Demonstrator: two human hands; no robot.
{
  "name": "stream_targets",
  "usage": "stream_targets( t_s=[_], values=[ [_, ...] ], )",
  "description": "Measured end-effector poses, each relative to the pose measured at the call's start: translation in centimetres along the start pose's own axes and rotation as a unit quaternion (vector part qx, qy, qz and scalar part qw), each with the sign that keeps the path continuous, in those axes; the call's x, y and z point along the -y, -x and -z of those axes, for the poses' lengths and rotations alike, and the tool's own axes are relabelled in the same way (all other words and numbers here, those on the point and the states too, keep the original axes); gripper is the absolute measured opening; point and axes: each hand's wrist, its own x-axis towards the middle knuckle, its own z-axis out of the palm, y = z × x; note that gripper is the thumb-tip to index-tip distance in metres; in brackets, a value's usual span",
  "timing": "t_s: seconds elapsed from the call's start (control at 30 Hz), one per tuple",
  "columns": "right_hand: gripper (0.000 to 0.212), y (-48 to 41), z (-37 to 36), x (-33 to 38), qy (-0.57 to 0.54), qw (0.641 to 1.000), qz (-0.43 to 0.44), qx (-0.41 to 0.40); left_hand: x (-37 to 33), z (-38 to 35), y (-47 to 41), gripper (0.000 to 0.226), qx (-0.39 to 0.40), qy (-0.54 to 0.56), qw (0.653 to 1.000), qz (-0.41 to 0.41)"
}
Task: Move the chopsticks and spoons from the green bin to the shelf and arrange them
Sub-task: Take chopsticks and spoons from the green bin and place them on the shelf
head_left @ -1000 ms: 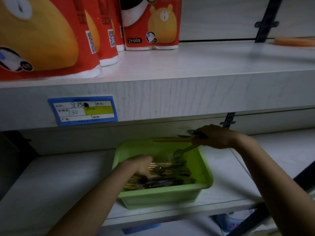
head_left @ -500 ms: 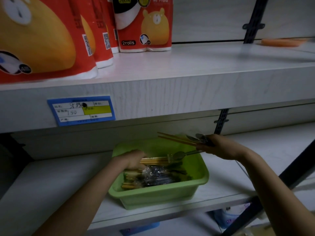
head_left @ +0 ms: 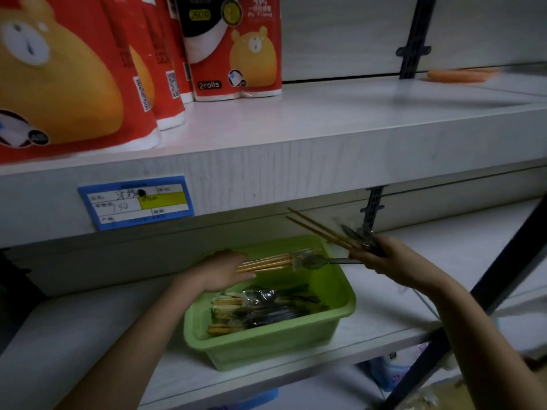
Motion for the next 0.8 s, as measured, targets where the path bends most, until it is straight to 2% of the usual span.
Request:
stream_targets(
  t_s=[0.2, 0.23, 0.33, 0.37, 0.4, 0.5, 0.53, 0.63, 0.8],
  values=[
    [0.018, 4.9, 1.4, -1.8, -0.092, 0.995, -0.009, -0.047, -3.6, 1.8, 0.2, 0.035, -0.002, -0.002, 0.998, -0.062],
    [0.024, 5.7, 1.8, -2.0, -0.101, 0.993, -0.005, -0.055, -4.3, 2.3, 0.2, 0.03, -0.001, 0.0, 0.997, -0.075],
    [0.071, 8.4, 3.4, -2.8, -0.111, 0.989, 0.004, -0.097, -6.8, 3.5, 0.2, 0.016, -0.009, -0.003, 0.993, -0.115],
    [0.074, 9.3, 4.0, -3.1, -0.11, 0.988, 0.001, -0.11, -7.8, 3.8, 0.2, 0.016, -0.007, -0.004, 0.992, -0.126],
    [0.068, 10.2, 4.7, -3.4, -0.107, 0.988, 0.001, -0.115, -8.8, 4.0, 0.1, 0.015, -0.001, -0.005, 0.991, -0.136],
    [0.02, 12.8, 6.5, -4.5, -0.11, 0.988, -0.006, -0.111, -12.3, 4.4, 0.5, 0.016, 0.005, -0.007, 0.984, -0.175],
    [0.017, 13.7, 7.2, -5.0, -0.101, 0.989, -0.009, -0.108, -13.5, 4.5, 0.6, 0.018, 0.006, -0.009, 0.982, -0.187],
    [0.026, 16.7, 9.2, -6.2, -0.102, 0.991, -0.026, -0.085, -17.0, 3.9, 1.0, 0.022, 0.027, -0.015, 0.979, -0.2],
    [0.026, 21.7, 13.3, -9.6, -0.087, 0.992, -0.045, -0.086, -23.2, 1.2, 0.9, 0.018, 0.051, -0.007, 0.978, -0.202]
  ],
)
